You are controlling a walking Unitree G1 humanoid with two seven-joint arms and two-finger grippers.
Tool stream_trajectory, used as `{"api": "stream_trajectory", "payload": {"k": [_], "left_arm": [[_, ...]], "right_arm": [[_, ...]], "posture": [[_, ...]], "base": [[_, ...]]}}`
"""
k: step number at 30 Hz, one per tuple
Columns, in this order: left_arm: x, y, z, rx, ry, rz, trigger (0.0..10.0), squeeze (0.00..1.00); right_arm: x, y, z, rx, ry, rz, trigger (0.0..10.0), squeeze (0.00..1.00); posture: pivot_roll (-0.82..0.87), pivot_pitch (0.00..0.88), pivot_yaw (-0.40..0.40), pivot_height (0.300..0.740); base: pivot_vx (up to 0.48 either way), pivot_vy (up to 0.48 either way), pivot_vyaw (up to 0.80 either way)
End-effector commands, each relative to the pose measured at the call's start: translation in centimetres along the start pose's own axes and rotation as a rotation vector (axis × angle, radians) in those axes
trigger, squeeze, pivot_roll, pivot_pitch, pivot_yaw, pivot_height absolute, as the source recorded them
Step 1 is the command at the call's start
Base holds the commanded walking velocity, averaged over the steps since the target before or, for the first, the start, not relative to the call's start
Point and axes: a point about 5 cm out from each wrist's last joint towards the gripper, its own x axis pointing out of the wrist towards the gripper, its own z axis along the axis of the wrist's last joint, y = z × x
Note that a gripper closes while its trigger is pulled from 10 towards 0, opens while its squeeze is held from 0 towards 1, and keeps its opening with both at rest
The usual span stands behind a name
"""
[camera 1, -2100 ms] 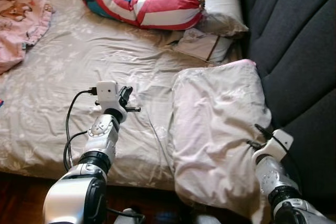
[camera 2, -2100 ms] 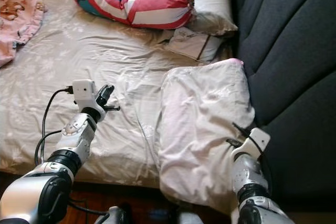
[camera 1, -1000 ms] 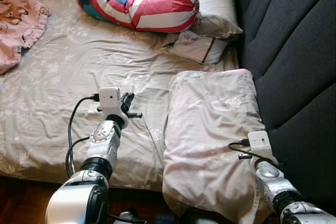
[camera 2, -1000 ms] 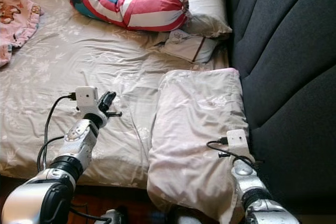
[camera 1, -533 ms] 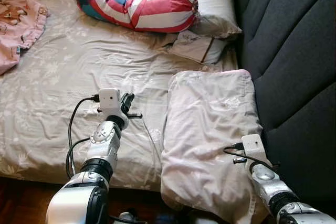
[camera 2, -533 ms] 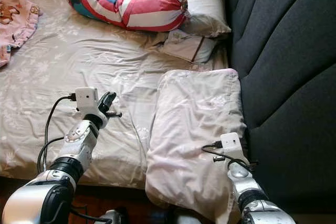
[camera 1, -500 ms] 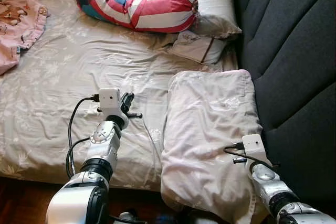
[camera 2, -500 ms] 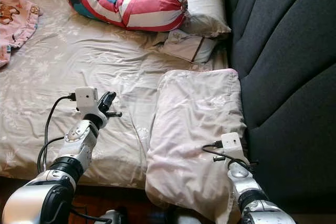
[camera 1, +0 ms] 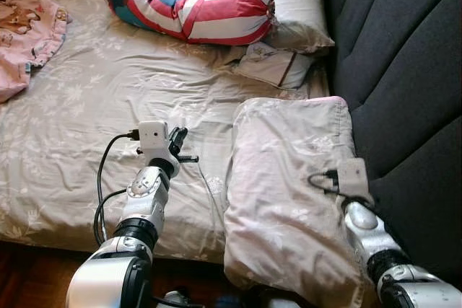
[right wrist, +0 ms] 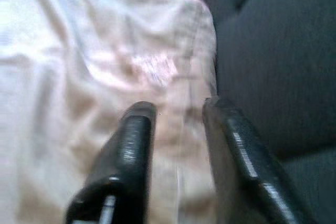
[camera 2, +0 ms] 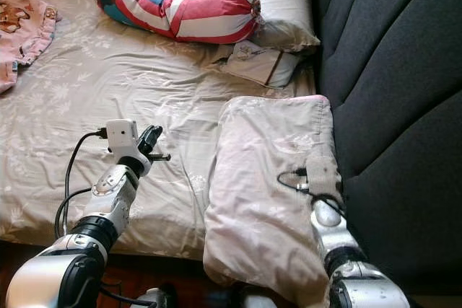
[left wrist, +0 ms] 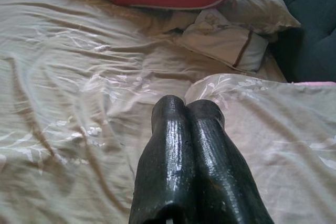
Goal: Clean up the room
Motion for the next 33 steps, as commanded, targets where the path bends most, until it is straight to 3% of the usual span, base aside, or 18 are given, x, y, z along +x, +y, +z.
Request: {"api": "stream_trajectory", "payload": {"k": [1,2,4,5,6,10,11,13,18,25,27,33], "left_arm": [[-0.5,0.1,-1.0,-0.003,0.034,0.005,10.0,0.00],[-0.8,0.2,-1.3,-0.001,0.042,0.005,10.0,0.00],[-1.0,0.2,-1.6,0.000,0.046,0.007,10.0,0.00],[-1.1,0.3,-1.8,0.000,0.050,0.010,10.0,0.00],[-1.3,0.4,-1.9,-0.001,0.052,0.012,10.0,0.00],[-1.7,0.8,-2.3,0.001,0.062,0.022,10.0,0.00],[-1.9,1.0,-2.5,0.004,0.067,0.024,10.0,0.00],[-2.0,1.1,-2.6,0.008,0.070,0.026,10.0,0.00],[-2.6,1.7,-2.6,0.017,0.063,0.031,10.0,0.00],[-3.3,2.5,-2.8,0.046,0.078,0.025,10.0,0.00],[-3.3,2.3,-2.8,0.048,0.078,0.020,10.0,0.00],[-3.5,1.9,-2.3,0.054,0.070,-0.001,10.0,0.00]], "right_arm": [[-0.3,0.4,-0.6,0.029,0.005,0.030,10.0,1.00],[-0.5,1.3,-0.2,0.032,-0.040,0.089,10.0,1.00],[-0.6,1.6,-0.3,0.007,-0.047,0.092,10.0,1.00],[-0.8,1.4,-1.1,-0.014,-0.010,0.063,10.0,0.22],[-0.9,1.1,-1.7,-0.013,0.030,0.042,10.0,0.00],[-1.2,0.1,-3.4,-0.002,0.134,-0.023,10.0,0.00],[-1.3,-0.2,-3.6,0.066,0.144,-0.046,10.0,0.00],[-1.5,-0.5,-4.1,0.105,0.168,-0.069,10.0,0.00],[-2.6,-1.1,-6.8,0.313,0.322,-0.147,10.0,0.00],[-3.9,0.0,-8.9,0.308,0.419,-0.120,10.0,0.00],[-4.7,0.8,-10.0,0.363,0.494,-0.086,10.0,0.00],[-6.9,2.0,-12.6,0.335,0.609,-0.021,10.0,0.00]], "posture": [[-0.16,0.182,-0.029,0.740],[-0.16,0.179,-0.031,0.740],[-0.16,0.179,-0.032,0.740],[-0.16,0.178,-0.033,0.740],[-0.16,0.177,-0.034,0.740],[-0.15,0.172,-0.036,0.740],[-0.15,0.170,-0.037,0.740],[-0.14,0.168,-0.036,0.740],[-0.11,0.178,-0.028,0.740],[-0.09,0.205,0.000,0.740],[-0.09,0.206,0.002,0.740],[-0.05,0.212,0.012,0.740]], "base": [[0.000,0.000,0.00],[0.000,0.000,0.00],[0.000,0.000,0.00],[0.000,0.000,0.00],[0.000,0.000,0.00],[0.000,0.000,0.00],[0.000,0.000,0.00],[0.000,0.000,0.00],[0.000,0.000,0.00],[0.000,0.000,0.00],[0.000,0.000,0.00],[0.000,0.000,0.00]]}}
